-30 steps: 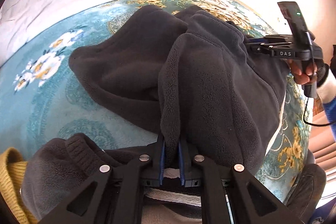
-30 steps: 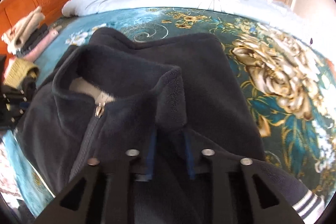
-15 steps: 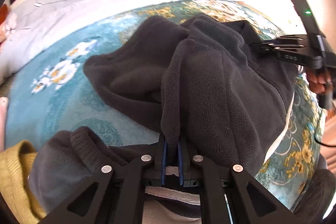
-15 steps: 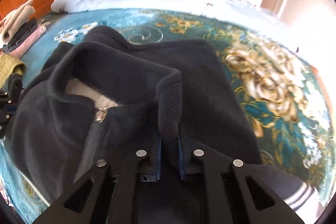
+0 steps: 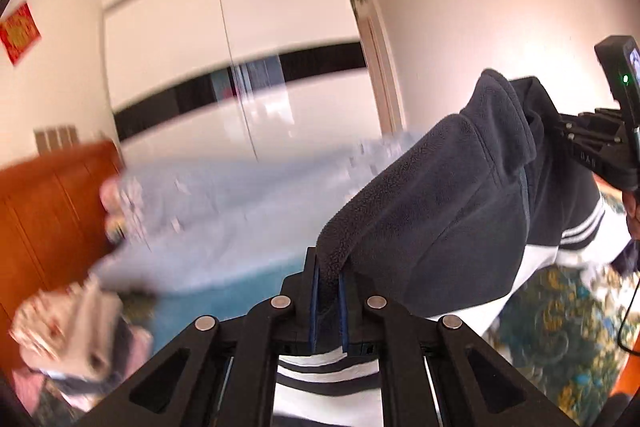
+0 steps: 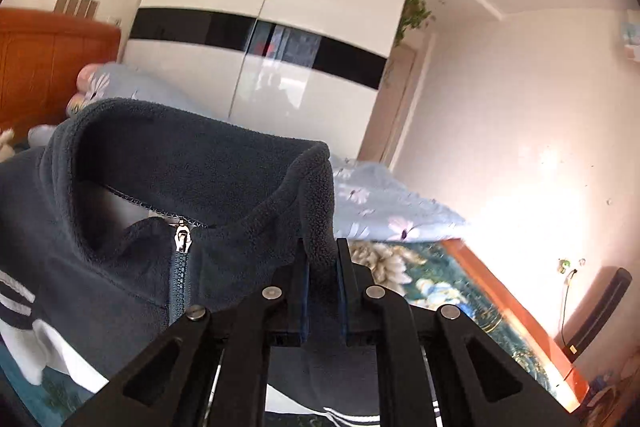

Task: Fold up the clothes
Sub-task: 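Lift the jacket by the collar with both grippers and shake it out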

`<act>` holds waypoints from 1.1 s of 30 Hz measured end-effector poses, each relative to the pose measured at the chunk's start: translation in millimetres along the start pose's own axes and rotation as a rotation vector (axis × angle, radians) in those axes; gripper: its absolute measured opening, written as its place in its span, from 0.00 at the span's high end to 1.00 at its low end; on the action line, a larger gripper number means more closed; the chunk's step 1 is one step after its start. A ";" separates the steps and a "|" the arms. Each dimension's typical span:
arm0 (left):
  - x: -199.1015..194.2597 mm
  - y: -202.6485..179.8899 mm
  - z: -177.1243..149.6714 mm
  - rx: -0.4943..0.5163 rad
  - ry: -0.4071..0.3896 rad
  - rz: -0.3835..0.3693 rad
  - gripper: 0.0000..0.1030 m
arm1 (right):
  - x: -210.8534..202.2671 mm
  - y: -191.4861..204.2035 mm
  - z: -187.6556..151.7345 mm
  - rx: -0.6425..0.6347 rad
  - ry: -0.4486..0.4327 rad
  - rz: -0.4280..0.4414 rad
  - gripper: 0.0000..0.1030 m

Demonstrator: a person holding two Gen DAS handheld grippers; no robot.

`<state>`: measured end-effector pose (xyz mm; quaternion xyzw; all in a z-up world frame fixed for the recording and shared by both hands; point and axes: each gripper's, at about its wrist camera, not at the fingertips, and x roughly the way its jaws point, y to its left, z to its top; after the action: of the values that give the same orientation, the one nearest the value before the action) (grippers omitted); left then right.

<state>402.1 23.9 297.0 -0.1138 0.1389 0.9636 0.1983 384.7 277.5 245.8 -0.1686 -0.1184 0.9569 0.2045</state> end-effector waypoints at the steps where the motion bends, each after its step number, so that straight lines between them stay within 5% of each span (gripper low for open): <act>1: -14.3 1.6 14.7 0.000 -0.041 0.017 0.92 | -11.2 -5.5 12.8 0.012 -0.034 -0.027 0.89; 12: -214.1 24.9 124.4 0.019 -0.421 0.120 0.92 | -181.0 -39.4 112.9 0.040 -0.438 -0.223 0.89; 15: -246.6 41.4 144.7 0.029 -0.451 0.109 0.92 | -227.4 -46.2 135.6 0.011 -0.524 -0.235 0.89; 18: -239.2 57.3 162.8 0.063 -0.400 0.081 0.91 | -243.8 -47.6 156.5 -0.039 -0.549 -0.255 0.89; 22: -141.2 77.9 142.7 0.112 -0.254 0.065 0.91 | -216.8 -44.3 177.8 -0.084 -0.464 -0.197 0.89; 25: -54.1 62.8 92.2 0.117 -0.091 0.037 0.91 | -150.4 -20.5 171.9 -0.124 -0.298 -0.116 0.88; 29: 68.8 30.6 -3.8 0.110 0.197 -0.010 0.91 | -19.8 28.4 114.5 -0.197 0.014 -0.015 0.88; 33: 167.6 2.1 -98.6 0.148 0.420 -0.008 0.91 | 99.3 89.6 21.4 -0.266 0.275 0.041 0.88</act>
<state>267.4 50.0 159.3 -0.2978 0.2473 0.9050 0.1764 259.9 237.4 211.7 -0.3256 -0.2115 0.9047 0.1751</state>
